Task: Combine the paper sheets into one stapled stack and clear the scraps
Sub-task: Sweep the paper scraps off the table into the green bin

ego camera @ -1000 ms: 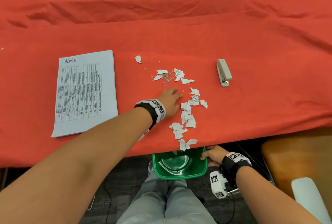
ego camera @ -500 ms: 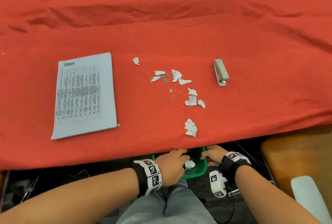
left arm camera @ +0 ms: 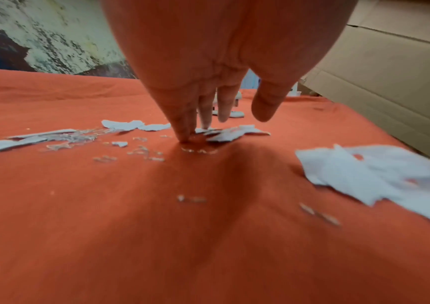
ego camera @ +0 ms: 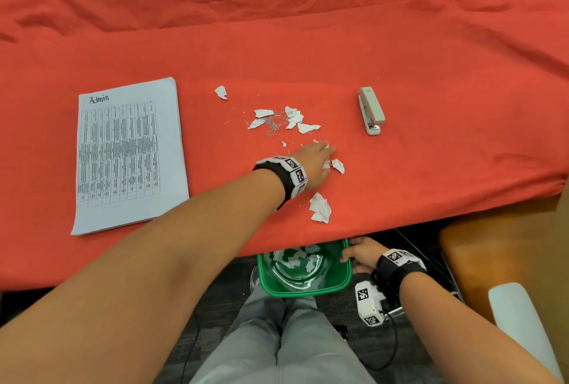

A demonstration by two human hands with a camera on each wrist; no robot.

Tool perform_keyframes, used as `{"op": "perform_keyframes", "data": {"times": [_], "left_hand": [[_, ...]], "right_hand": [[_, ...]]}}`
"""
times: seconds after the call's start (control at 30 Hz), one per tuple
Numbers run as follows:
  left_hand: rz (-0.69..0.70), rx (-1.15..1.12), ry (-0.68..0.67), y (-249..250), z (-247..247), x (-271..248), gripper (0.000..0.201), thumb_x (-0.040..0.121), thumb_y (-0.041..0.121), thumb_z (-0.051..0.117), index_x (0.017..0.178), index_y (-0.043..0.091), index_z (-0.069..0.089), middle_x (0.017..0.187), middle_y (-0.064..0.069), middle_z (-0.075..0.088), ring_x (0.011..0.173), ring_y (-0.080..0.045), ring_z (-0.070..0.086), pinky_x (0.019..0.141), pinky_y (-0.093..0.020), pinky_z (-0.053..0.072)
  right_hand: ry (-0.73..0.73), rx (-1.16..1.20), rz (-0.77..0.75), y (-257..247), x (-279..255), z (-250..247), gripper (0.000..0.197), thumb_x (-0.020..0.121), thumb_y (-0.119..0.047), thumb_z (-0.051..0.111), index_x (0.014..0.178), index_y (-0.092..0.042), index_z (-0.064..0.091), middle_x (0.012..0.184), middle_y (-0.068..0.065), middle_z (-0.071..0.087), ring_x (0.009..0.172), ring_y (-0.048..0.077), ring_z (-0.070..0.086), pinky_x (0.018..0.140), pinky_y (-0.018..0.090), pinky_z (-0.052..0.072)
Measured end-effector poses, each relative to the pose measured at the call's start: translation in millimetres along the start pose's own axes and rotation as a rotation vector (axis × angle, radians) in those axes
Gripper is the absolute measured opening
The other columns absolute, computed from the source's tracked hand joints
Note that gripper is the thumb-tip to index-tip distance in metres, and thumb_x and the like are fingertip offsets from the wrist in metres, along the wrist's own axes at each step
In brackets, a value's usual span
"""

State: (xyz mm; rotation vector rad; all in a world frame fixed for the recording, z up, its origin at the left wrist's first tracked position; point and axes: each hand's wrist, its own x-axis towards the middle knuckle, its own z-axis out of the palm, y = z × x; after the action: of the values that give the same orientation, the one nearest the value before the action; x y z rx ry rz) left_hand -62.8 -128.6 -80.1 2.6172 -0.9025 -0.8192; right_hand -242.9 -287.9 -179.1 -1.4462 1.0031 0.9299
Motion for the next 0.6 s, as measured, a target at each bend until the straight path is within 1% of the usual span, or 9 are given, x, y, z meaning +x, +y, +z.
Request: {"op": "perform_keyframes", "data": {"times": [0.1,0.23,0.27,0.33,0.37,0.4,0.47,0.53,0.6], "left_hand": [[0.057,0.062,-0.066,1,17,-19,0.063,0.096,0.024,0.044,0.152,0.012,0.016,0.161,-0.006,0.006,0.149,-0.024,0.007,0.121,-0.04,0.015],[0.165,0.037,-0.052,8,49,-78,0.064,0.094,0.018,0.044,0.151,0.013,0.016,0.161,-0.004,0.004,0.149,-0.023,0.004,0.121,-0.042,0.017],[0.184,0.027,-0.058,11,58,-95,0.064,0.094,0.018,0.044,0.151,0.014,0.016,0.161,-0.003,0.003,0.149,-0.022,0.003,0.121,-0.041,0.015],[0.201,0.012,-0.128,18,74,-125,0.063,0.094,0.019,0.043,0.151,0.014,0.016,0.161,-0.003,0.002,0.149,-0.022,0.002,0.121,-0.04,0.015],[0.2,0.013,-0.188,22,79,-136,0.062,0.095,0.019,0.042,0.151,0.013,0.017,0.161,-0.004,0.005,0.149,-0.023,0.005,0.12,-0.04,0.017],[0.19,0.019,-0.252,26,80,-143,0.06,0.095,0.021,0.041,0.15,0.012,0.02,0.16,-0.007,0.012,0.147,-0.024,0.014,0.118,-0.041,0.023],[0.173,0.015,-0.289,34,73,-145,0.048,0.095,0.024,0.041,0.143,0.015,0.037,0.148,-0.007,0.039,0.133,-0.026,0.04,0.105,-0.041,0.04],[0.174,-0.022,-0.184,43,54,-132,0.036,0.095,0.025,0.04,0.126,0.018,0.055,0.125,-0.003,0.059,0.113,-0.024,0.057,0.089,-0.038,0.05],[0.171,-0.04,-0.046,47,34,-106,0.03,0.095,0.024,0.039,0.115,0.016,0.06,0.114,-0.003,0.061,0.104,-0.023,0.059,0.082,-0.037,0.052]], "right_hand": [[-0.005,0.0,0.009,2,1,-2,0.095,0.048,0.002,0.07,0.138,0.004,0.041,0.137,0.023,0.049,0.123,0.04,0.051,0.067,0.044,0.06],[-0.021,0.01,0.015,1,4,-3,0.092,0.05,0.004,0.068,0.137,0.005,0.041,0.136,0.026,0.049,0.12,0.041,0.053,0.065,0.045,0.06],[-0.024,0.011,0.019,-3,-1,-1,0.086,0.052,0.005,0.068,0.135,0.005,0.043,0.133,0.027,0.052,0.117,0.041,0.056,0.066,0.046,0.06],[-0.045,-0.004,0.018,-11,-14,3,0.055,0.066,0.011,0.064,0.12,0.005,0.053,0.119,0.025,0.06,0.104,0.038,0.063,0.062,0.04,0.061],[-0.049,-0.006,0.013,-13,-17,4,0.038,0.073,0.014,0.059,0.109,0.003,0.057,0.108,0.022,0.063,0.093,0.033,0.066,0.056,0.035,0.06],[-0.052,-0.009,0.01,-14,-18,4,0.028,0.077,0.016,0.055,0.099,-0.001,0.058,0.097,0.018,0.064,0.083,0.029,0.066,0.05,0.029,0.057],[-0.041,-0.015,-0.001,-16,-21,3,0.025,0.079,0.017,0.053,0.092,-0.004,0.058,0.085,0.013,0.063,0.074,0.024,0.064,0.047,0.027,0.056],[-0.042,-0.025,-0.022,-15,-18,3,0.028,0.078,0.017,0.053,0.098,-0.002,0.059,0.087,0.015,0.065,0.078,0.028,0.066,0.062,0.036,0.06],[-0.043,-0.025,-0.026,-13,-14,2,0.032,0.077,0.017,0.054,0.103,0.0,0.059,0.096,0.021,0.066,0.089,0.034,0.066,0.08,0.049,0.057]]}}
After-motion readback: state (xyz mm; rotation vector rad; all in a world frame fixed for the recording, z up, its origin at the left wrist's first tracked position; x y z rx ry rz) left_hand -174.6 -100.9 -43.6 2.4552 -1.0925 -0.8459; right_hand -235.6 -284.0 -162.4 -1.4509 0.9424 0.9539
